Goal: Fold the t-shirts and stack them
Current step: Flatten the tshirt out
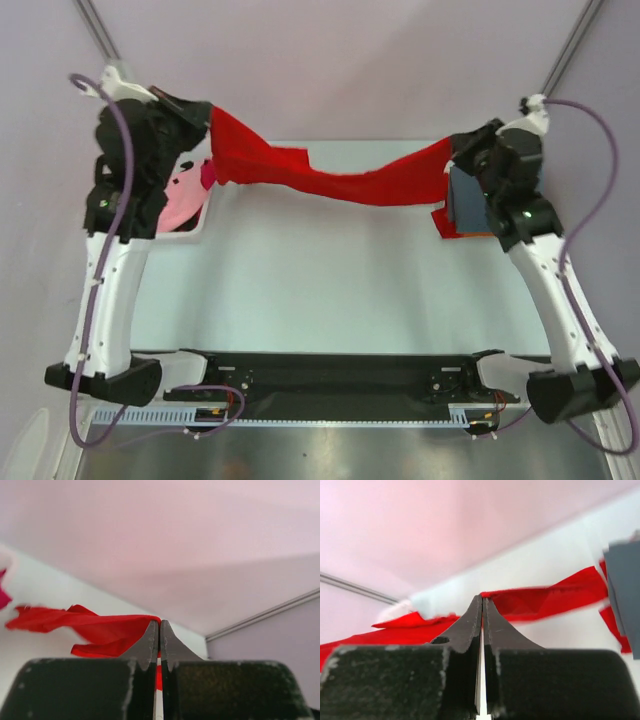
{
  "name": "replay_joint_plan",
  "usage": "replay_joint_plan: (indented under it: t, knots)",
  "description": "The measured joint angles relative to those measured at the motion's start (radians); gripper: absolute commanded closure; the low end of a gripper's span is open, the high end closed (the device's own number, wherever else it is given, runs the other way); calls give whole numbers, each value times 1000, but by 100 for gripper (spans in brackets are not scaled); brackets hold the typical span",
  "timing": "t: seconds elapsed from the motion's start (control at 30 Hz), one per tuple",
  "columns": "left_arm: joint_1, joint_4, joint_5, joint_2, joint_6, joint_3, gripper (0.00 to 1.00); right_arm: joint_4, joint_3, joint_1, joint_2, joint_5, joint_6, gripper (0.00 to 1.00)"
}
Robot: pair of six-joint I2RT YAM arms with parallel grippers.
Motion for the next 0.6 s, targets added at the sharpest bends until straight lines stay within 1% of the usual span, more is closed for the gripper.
replay_joint_plan:
  t: [0.17, 0.37, 0.47, 0.6]
  knots:
    - [20, 8, 26, -55, 54, 209, 100, -50, 86, -1, -211, 2, -25, 100]
    - [20, 38, 72, -187, 77, 367, 100, -109, 139, -1, -392, -19, -13, 100]
    - [20, 64, 74, -265, 76, 403, 100, -148, 182, -1, -448, -31, -2, 100]
    - [20, 90, 81, -295, 64, 473, 100, -193, 251, -1, -465, -47, 11, 100]
